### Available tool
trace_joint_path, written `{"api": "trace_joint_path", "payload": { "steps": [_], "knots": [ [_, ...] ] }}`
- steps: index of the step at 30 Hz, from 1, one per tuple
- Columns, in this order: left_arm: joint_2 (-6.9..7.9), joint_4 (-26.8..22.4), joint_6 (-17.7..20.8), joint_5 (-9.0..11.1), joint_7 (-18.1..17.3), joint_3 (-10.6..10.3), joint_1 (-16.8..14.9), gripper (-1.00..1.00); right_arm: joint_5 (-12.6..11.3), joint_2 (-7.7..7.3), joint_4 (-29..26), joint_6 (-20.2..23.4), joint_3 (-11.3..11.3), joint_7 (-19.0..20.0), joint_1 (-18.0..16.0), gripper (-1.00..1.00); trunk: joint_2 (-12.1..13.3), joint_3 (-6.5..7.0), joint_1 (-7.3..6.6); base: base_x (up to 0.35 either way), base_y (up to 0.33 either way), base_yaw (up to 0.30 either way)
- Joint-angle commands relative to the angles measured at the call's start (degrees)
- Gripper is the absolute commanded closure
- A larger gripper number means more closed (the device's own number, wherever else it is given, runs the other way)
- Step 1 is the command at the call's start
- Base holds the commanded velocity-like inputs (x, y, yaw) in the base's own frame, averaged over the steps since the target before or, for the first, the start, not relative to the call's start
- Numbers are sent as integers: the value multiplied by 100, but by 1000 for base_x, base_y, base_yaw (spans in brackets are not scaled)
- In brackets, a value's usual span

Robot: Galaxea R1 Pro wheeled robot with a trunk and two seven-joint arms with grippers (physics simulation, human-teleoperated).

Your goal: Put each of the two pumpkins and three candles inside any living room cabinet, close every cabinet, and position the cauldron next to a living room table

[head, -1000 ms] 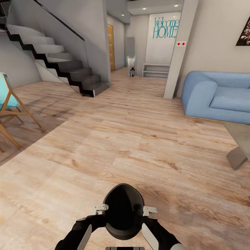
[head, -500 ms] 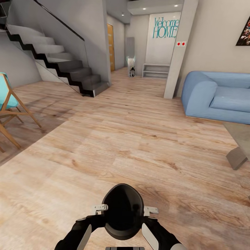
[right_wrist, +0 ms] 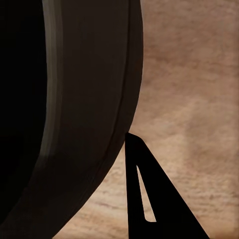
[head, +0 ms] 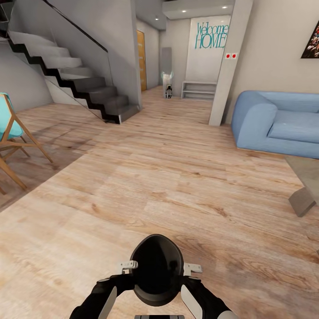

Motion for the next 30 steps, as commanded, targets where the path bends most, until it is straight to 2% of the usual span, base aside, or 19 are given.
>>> {"api": "trace_joint_path", "payload": {
  "steps": [1, 4, 7, 27, 30],
  "knots": [
    [-1, 4, 0, 25, -6, -14, 0, 100, -136, 4, 2, -20, 15, 176, 3, 100, 2, 21, -2, 0, 0, 0],
    [-1, 4, 0, 25, -6, -15, 0, 100, -136, 4, 3, -20, 15, 176, 3, 100, 6, 88, -10, 0, 0, 0],
    [-1, 4, -1, 25, -13, -15, 0, 100, -137, 4, 2, -20, 15, 176, 3, 100, 6, 88, -10, 0, 0, 0],
    [-27, 4, 69, 16, -30, -30, 0, 100, -205, 4, 2, -32, -24, 176, 3, 100, 32, 531, -61, 0, 0, 0],
    [-27, -1, 71, 16, -46, -32, 0, 100, -207, 4, -5, -37, -28, 176, 4, 100, 36, 597, -69, -165, 0, 0]
  ]
}}
